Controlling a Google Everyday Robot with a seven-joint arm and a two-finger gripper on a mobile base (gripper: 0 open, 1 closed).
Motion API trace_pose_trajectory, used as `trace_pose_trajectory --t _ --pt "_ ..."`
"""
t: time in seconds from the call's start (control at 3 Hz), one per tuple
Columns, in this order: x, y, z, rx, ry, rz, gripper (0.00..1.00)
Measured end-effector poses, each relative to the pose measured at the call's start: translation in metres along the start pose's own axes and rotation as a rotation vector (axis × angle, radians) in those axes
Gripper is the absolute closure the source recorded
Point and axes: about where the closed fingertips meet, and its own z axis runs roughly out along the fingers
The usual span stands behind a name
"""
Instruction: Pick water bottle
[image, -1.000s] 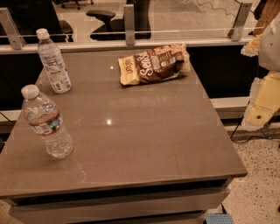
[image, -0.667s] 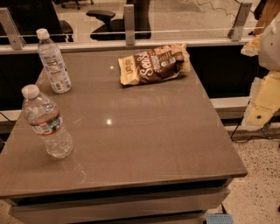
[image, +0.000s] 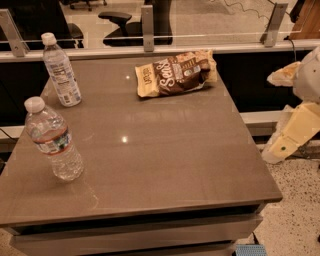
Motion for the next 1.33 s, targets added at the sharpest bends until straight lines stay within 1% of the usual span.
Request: trace_pose_trajectory --t 0.33,0.67,1.0,1.33 --pt "-0.018 0.030 0.034 -0.066 -0.174 0.024 0.00" --pt "-0.057 0.066 0.066 -0.140 -0.352 0.001 0.00" --pt "-0.114 0.097 0.086 -0.215 -0.542 -0.035 0.00" --pt "-0.171 0.114 0.084 -0.265 -0.698 -0.039 0.00"
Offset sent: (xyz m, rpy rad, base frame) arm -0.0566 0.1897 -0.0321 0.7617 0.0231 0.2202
